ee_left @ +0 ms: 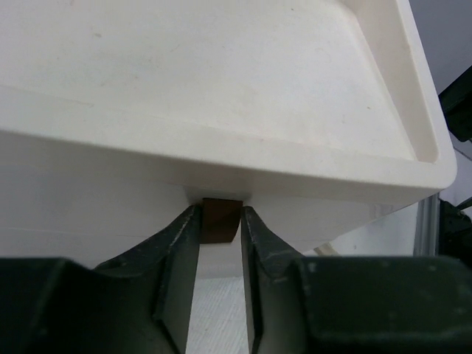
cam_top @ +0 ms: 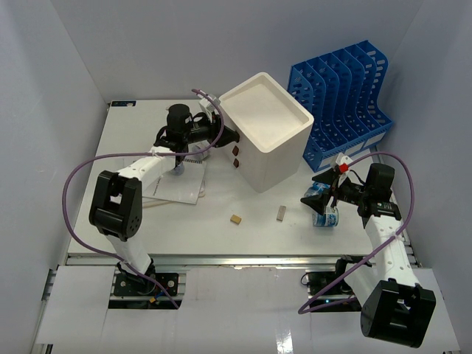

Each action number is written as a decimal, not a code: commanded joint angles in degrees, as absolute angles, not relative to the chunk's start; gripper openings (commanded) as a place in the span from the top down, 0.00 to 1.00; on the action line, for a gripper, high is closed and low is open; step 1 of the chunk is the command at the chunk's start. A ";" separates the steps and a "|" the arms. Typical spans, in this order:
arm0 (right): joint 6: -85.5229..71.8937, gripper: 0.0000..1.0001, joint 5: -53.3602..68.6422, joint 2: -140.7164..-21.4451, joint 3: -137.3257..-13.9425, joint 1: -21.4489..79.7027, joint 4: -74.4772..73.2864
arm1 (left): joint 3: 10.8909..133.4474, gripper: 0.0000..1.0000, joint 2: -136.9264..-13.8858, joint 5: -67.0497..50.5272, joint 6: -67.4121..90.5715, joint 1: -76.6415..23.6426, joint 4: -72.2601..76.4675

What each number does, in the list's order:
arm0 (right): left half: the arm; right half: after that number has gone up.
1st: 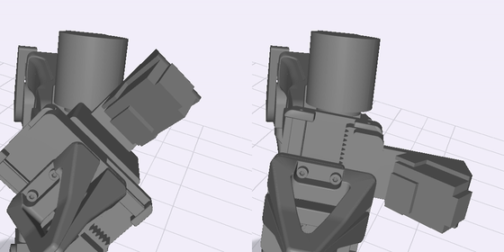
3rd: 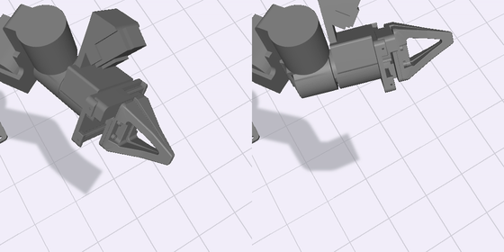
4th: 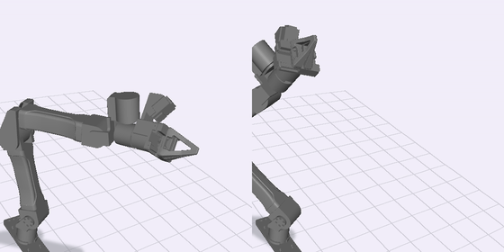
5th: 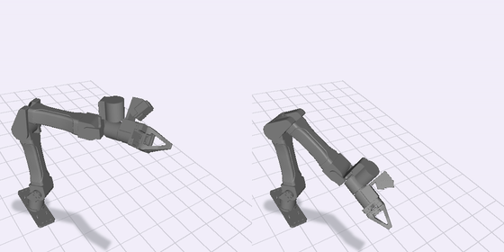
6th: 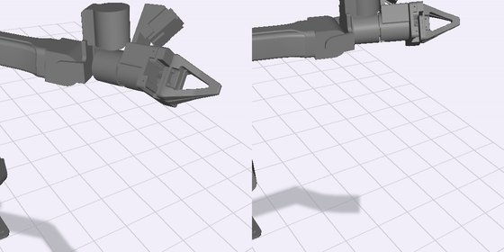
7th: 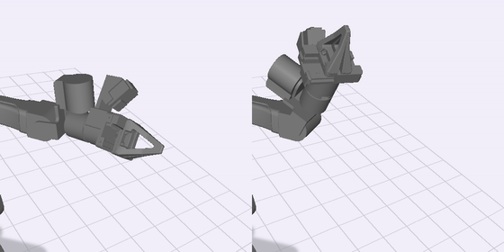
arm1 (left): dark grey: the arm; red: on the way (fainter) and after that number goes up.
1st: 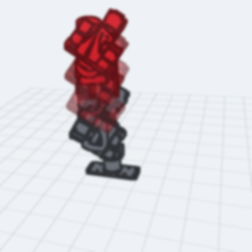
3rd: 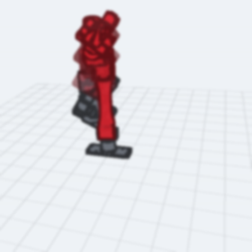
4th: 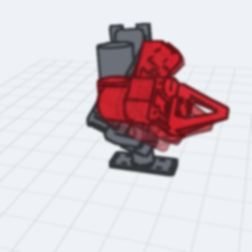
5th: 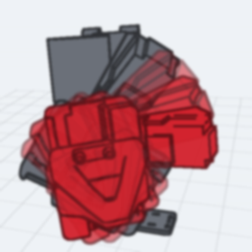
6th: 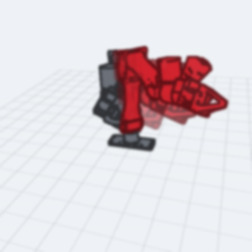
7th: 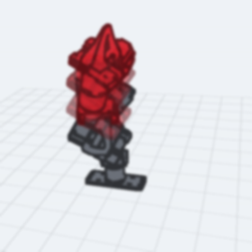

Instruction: Organize the desk

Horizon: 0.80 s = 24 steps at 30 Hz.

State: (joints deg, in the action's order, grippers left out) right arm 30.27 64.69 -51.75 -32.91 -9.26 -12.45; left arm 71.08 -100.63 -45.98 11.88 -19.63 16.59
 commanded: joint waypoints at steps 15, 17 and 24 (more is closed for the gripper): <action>30.94 0.03 65.30 -51.68 -34.38 -9.12 -12.57 | 65.80 1.00 -91.71 -46.14 6.48 -19.75 14.42; 30.85 0.03 65.29 -51.85 -34.44 -9.06 -12.66 | 62.90 1.00 -89.24 -45.73 5.79 -19.03 13.94; 30.85 0.03 65.04 -52.27 -34.53 -9.07 -12.74 | 55.14 1.00 -81.10 -42.51 5.02 -16.30 12.15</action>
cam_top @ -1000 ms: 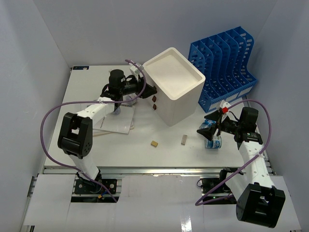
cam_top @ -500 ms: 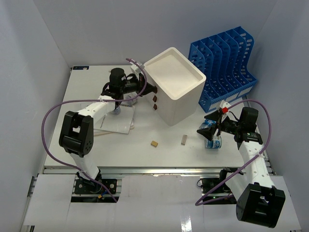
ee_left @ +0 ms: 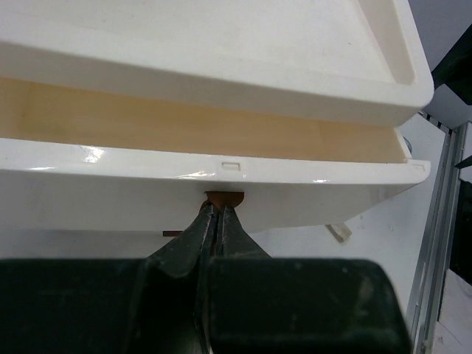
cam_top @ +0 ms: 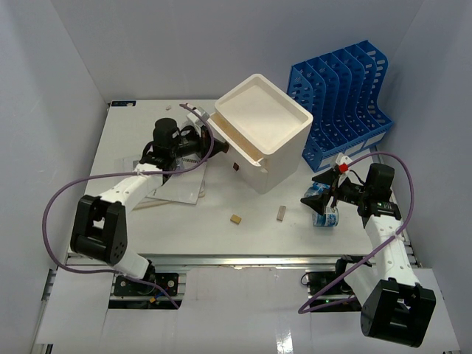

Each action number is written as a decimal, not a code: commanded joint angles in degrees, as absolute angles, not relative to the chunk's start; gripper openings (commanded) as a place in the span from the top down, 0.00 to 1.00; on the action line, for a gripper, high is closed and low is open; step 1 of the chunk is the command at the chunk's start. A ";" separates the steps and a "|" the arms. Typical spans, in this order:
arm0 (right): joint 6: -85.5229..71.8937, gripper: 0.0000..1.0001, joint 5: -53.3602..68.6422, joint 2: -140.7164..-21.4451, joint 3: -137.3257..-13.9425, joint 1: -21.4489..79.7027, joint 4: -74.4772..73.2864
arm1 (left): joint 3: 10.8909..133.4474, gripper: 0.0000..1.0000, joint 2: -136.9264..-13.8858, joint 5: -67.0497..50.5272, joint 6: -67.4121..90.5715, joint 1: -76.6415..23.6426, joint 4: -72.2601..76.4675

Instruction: Organize the desk

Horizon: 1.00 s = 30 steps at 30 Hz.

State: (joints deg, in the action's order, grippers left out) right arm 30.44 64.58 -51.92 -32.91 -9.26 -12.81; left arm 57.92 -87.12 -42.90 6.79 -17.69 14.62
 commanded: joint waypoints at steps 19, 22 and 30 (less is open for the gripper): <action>36.06 0.02 55.52 -56.69 -37.66 -4.97 -20.12 | 50.29 0.33 -73.05 -36.15 10.81 -13.25 7.26; 46.97 0.04 49.10 -58.85 -40.69 2.88 -28.81 | 50.71 0.24 -69.94 -36.52 10.97 -12.86 4.64; 86.25 0.10 38.41 -63.54 -42.27 20.84 -44.78 | 45.63 0.03 -57.91 -33.68 12.69 -12.32 -1.32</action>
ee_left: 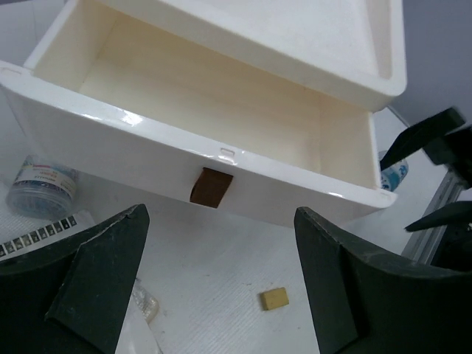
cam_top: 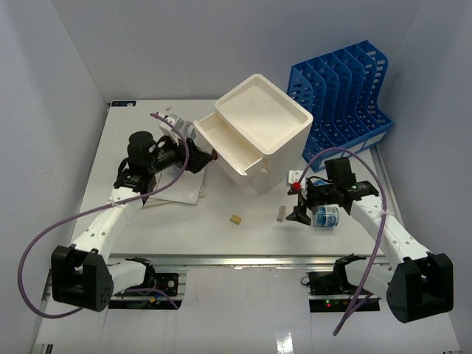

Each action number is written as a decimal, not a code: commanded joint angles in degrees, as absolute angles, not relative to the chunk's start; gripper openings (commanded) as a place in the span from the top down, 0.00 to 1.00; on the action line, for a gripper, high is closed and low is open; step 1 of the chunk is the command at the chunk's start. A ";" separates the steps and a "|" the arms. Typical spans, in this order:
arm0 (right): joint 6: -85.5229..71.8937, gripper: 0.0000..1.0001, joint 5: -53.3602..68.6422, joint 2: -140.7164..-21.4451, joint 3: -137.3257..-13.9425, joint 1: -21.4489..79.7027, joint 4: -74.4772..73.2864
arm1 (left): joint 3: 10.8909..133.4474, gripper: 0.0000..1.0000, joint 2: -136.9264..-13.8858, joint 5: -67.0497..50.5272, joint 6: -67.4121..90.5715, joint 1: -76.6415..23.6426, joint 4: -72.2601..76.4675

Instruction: Organize the desk

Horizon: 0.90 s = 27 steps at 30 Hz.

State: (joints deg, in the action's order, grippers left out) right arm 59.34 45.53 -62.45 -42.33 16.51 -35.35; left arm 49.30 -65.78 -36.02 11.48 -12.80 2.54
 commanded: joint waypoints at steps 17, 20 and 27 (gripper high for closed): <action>104.07 0.15 24.42 -83.40 -49.70 29.42 -39.50 | 32.13 0.02 -35.66 -26.50 10.20 -12.22 -9.82; 103.48 0.20 22.91 -85.76 -50.45 30.49 -39.45 | 32.10 0.02 -34.76 -25.45 10.04 -12.22 -10.02; 102.37 0.34 19.58 -89.85 -50.01 31.47 -39.46 | 32.26 0.02 -34.27 -24.10 9.85 -12.22 -10.55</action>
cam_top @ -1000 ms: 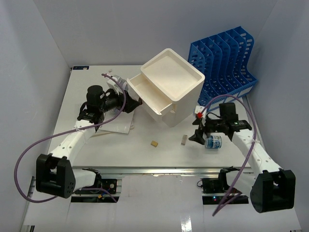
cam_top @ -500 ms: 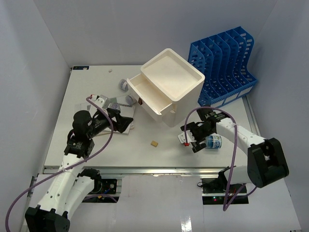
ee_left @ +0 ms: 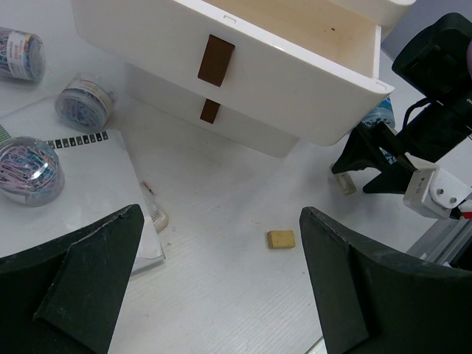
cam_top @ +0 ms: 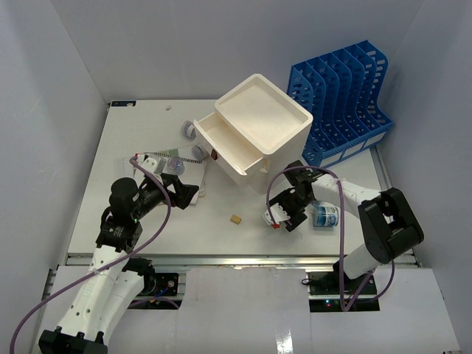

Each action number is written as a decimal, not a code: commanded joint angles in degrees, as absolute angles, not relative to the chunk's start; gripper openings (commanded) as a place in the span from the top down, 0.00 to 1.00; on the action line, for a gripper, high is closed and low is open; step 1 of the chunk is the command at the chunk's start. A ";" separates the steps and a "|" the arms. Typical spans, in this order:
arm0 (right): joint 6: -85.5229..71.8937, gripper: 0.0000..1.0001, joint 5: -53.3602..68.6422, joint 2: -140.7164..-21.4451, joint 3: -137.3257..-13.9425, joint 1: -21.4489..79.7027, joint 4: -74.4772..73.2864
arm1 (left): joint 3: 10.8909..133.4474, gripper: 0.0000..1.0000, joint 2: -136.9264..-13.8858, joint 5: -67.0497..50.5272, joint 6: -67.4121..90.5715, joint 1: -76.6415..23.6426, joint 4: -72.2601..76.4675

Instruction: Organize the desk

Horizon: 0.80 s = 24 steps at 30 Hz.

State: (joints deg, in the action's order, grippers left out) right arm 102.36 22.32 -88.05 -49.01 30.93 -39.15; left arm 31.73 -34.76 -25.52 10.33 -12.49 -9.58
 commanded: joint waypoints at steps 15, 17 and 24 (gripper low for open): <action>94.62 0.63 17.44 -93.38 -48.23 32.71 -37.98 | 31.93 0.02 -33.84 -26.63 10.94 -12.22 -9.93; 91.43 0.68 17.39 -93.64 -47.63 33.07 -37.53 | 31.90 0.02 -33.84 -26.56 11.06 -12.22 -10.00; 82.68 0.84 19.02 -90.96 -45.74 34.33 -36.04 | 31.73 0.02 -33.69 -26.40 11.76 -12.22 -9.75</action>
